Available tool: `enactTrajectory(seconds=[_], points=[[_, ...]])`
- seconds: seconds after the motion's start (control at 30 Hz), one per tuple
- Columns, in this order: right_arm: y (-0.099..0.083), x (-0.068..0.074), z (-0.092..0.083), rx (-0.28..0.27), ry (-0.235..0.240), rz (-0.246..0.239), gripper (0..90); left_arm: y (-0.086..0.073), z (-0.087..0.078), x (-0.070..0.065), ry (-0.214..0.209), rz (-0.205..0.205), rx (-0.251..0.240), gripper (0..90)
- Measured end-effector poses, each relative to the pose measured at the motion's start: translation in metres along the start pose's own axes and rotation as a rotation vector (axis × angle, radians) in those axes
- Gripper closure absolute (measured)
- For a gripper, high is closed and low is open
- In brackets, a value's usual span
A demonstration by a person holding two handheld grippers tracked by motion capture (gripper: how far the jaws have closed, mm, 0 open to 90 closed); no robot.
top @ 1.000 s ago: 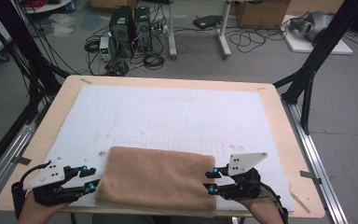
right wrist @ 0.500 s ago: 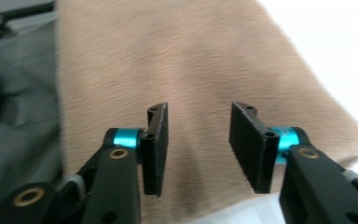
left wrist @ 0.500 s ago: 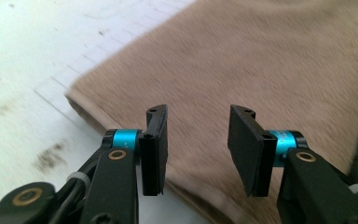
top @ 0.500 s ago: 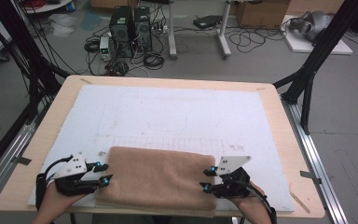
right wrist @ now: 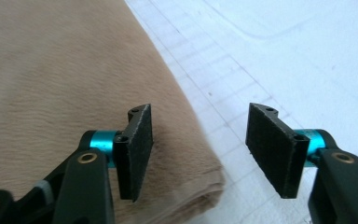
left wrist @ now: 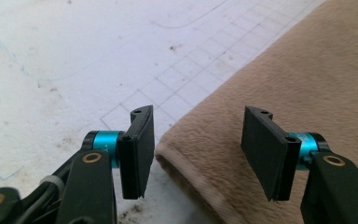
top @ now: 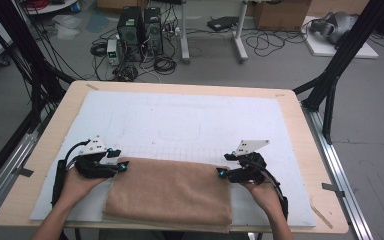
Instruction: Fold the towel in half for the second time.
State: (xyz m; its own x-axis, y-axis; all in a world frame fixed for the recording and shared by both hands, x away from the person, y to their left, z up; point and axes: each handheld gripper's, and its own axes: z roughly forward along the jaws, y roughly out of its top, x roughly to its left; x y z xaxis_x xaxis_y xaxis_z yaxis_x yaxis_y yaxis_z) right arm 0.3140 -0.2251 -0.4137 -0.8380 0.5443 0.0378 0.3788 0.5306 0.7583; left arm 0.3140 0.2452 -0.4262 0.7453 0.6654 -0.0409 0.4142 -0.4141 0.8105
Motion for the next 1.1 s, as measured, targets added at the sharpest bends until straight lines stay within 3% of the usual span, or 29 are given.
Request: enactTrajectory(seconds=[0.17, 0.3, 0.43, 0.5, 0.57, 0.67, 0.87, 1.03, 1.1], points=[[-0.011, -0.006, 0.013, 0.031, 0.056, 0.047, 38.7, -0.004, 0.012, 0.007, -0.040, -0.030, 0.068, 42.9], [-0.020, -0.005, 0.020, 0.054, 0.106, 0.084, 40.7, -0.006, 0.016, 0.009, -0.060, -0.048, 0.087, 43.8], [-0.020, -0.002, 0.018, 0.065, 0.130, 0.079, 53.5, -0.006, 0.016, 0.008, -0.077, -0.046, 0.088, 53.2], [-0.018, 0.000, 0.017, 0.066, 0.139, 0.058, 65.7, -0.005, 0.014, 0.005, -0.068, -0.030, 0.087, 59.1], [-0.017, 0.003, 0.015, 0.066, 0.141, 0.026, 72.4, -0.006, 0.012, 0.000, -0.053, -0.004, 0.073, 69.1], [-0.015, 0.005, 0.012, 0.062, 0.132, 0.011, 75.8, -0.006, 0.008, -0.006, -0.018, 0.008, 0.051, 77.2], [-0.001, 0.002, 0.001, 0.031, 0.060, -0.026, 76.9, 0.004, 0.004, -0.010, 0.049, 0.008, -0.021, 80.2], [0.025, -0.017, -0.005, 0.015, -0.032, -0.056, 76.8, 0.028, 0.008, -0.001, 0.130, -0.004, -0.100, 80.6], [0.038, -0.030, -0.003, 0.011, -0.056, -0.046, 76.8, 0.041, 0.014, 0.007, 0.166, -0.009, -0.105, 80.7]])
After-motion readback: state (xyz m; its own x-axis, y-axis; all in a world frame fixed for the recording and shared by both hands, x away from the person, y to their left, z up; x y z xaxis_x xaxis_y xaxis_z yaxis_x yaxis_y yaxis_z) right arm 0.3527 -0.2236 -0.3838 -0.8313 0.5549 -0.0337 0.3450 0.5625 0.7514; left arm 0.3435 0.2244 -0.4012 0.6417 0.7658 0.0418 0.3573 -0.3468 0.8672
